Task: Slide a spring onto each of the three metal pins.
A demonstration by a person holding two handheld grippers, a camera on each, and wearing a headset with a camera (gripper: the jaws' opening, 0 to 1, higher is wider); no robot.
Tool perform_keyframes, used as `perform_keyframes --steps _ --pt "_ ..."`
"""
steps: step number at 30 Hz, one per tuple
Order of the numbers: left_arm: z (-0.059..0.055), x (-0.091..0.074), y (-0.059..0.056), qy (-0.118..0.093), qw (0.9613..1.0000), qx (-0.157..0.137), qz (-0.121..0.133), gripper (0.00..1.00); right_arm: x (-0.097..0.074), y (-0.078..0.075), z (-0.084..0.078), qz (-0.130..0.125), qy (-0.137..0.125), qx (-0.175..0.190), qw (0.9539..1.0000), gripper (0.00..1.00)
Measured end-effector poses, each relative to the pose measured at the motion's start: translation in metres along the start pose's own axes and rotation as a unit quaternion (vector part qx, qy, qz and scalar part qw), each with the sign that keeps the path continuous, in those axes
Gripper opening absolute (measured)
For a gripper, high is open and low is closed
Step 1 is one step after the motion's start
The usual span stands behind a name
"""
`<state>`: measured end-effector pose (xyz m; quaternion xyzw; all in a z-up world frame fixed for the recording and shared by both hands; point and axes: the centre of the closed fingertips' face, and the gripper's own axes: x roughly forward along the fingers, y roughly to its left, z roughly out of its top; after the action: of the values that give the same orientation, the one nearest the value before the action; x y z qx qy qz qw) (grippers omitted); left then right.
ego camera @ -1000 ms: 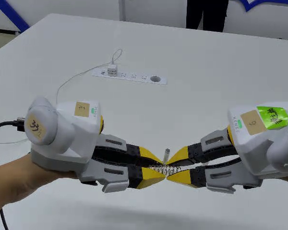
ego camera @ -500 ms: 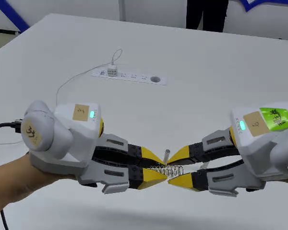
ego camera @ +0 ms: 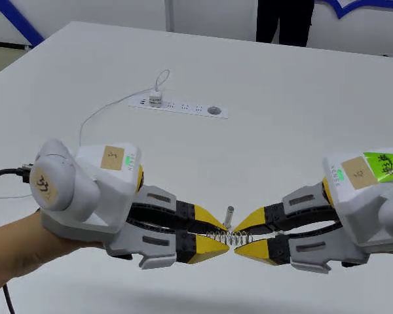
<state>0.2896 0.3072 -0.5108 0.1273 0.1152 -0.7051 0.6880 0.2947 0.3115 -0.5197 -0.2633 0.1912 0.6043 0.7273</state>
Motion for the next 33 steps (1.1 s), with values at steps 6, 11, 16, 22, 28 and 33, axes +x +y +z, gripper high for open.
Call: perform_keyframes --steps 6,11,16,22,28,33 --pt "-0.001 -0.002 0.000 0.003 1.0000 0.001 0.001 0.10 -0.006 0.001 0.018 0.006 -0.046 0.020 0.9987 0.11" --pt "-0.001 -0.001 0.002 0.008 1.0000 0.005 0.002 0.10 -0.007 0.000 0.025 0.004 -0.062 0.029 0.9976 0.11" --pt "0.001 0.000 0.002 0.008 0.9999 0.010 0.002 0.10 -0.009 0.000 0.037 0.005 -0.091 0.044 0.9949 0.11" --pt "0.000 0.004 0.002 0.011 0.9999 0.012 0.002 0.10 -0.006 -0.001 0.047 0.004 -0.110 0.055 0.9924 0.11" --pt "0.001 0.006 0.000 0.006 1.0000 0.005 0.000 0.10 -0.001 0.002 0.057 0.005 -0.128 0.064 0.9897 0.11" --pt "-0.001 0.007 -0.002 0.007 1.0000 0.001 -0.004 0.10 0.001 0.002 0.056 0.007 -0.125 0.066 0.9899 0.11"
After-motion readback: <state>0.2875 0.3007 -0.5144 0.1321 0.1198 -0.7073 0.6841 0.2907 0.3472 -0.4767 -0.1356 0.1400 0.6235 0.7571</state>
